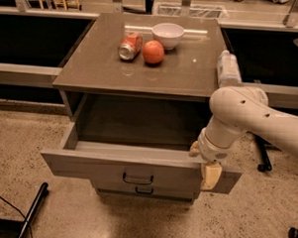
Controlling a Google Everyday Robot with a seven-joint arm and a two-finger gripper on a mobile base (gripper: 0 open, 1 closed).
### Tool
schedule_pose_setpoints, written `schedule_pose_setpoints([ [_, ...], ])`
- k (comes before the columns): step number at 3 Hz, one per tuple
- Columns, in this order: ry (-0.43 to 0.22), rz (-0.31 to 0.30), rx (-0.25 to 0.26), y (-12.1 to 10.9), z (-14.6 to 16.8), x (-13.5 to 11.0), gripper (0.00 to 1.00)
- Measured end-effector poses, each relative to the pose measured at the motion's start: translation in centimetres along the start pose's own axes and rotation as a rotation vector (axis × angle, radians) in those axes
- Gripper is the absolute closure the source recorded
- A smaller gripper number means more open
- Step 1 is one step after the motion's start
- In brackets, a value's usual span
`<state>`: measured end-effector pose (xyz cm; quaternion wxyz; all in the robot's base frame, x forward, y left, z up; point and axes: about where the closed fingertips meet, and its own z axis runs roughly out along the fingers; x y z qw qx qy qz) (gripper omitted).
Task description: Open top drawer
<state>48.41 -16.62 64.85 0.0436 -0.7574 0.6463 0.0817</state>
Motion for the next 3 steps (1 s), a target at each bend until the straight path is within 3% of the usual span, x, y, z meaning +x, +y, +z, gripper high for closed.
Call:
schedule_pose_setpoints([
  [2,-0.020,-0.005,0.006,-0.2,-1.5,0.4,0.00],
  [3,0.048,-0.061,-0.018,-2.5,-6.1,0.9,0.00],
])
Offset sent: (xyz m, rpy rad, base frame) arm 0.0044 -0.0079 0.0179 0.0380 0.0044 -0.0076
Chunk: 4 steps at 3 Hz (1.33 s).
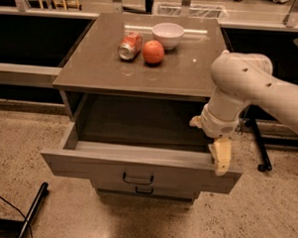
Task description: Open top drawer
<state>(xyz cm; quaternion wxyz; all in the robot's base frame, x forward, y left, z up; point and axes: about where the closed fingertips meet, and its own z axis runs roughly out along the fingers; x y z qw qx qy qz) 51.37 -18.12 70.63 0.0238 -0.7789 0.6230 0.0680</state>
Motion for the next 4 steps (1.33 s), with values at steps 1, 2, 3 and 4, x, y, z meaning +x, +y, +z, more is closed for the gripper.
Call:
schedule_pose_setpoints([
  [1,0.050,-0.028,-0.043,-2.2,-1.8,0.1,0.19],
  [2,0.059,-0.024,-0.016,-2.9,-2.0,0.2,0.42],
  [3,0.040,0.018,0.074,-3.8,-1.0,0.5,0.66],
  [4,-0.009,0.070,0.089,-4.3,1.7,0.4,0.70],
])
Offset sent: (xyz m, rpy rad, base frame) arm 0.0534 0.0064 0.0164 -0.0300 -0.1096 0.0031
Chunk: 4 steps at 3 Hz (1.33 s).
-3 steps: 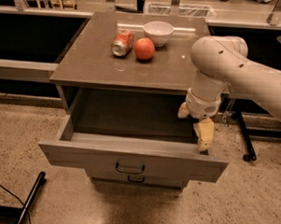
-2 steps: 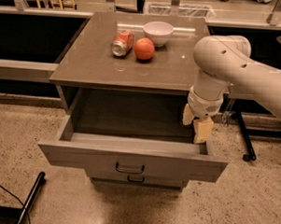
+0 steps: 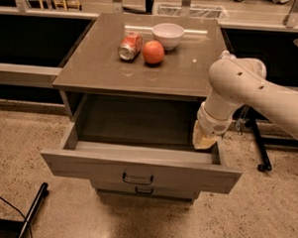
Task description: Open top drawer
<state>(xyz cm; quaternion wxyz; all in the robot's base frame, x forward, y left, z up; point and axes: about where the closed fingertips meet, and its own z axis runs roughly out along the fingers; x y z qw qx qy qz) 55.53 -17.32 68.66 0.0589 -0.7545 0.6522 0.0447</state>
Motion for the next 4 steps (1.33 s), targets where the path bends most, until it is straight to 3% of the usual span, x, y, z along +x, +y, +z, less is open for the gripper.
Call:
schedule_pose_setpoints([
  [1,-0.025,0.059,-0.009,-0.15,2.38,0.15,0.47],
  [2,-0.026,0.061,-0.009,-0.17,2.44,0.14,0.16],
  [3,-0.026,0.061,-0.009,-0.17,2.43,0.14,0.00],
  [4,-0.029,0.064,-0.009,-0.15,2.37,0.20,0.00],
])
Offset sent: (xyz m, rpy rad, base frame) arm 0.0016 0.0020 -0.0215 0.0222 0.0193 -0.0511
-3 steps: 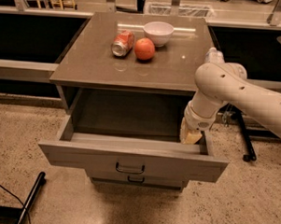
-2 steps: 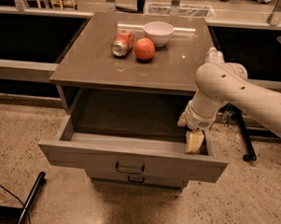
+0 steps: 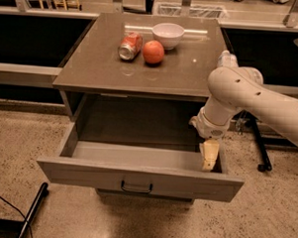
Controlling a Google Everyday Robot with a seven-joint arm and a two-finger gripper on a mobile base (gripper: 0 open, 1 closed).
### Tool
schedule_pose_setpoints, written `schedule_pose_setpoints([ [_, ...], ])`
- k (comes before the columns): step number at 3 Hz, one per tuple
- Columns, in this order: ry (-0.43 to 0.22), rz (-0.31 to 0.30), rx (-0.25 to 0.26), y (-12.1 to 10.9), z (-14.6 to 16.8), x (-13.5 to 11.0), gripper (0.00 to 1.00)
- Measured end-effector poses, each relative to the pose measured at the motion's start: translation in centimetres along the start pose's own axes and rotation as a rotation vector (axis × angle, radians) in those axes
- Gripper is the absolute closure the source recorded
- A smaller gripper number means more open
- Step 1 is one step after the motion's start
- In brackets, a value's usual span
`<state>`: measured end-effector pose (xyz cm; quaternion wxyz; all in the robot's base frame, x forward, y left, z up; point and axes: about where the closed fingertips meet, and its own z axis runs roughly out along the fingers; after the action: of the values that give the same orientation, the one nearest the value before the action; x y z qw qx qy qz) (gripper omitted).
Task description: Open top drawer
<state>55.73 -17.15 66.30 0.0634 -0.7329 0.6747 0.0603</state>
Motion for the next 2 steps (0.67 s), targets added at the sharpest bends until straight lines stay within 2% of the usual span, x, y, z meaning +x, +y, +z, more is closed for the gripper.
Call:
schedule_pose_setpoints([
  [1,-0.010,0.049,0.003,-0.01,-0.26,1.07,0.19],
  [2,-0.008,0.079,0.004,-0.06,-0.12,1.81,0.42],
])
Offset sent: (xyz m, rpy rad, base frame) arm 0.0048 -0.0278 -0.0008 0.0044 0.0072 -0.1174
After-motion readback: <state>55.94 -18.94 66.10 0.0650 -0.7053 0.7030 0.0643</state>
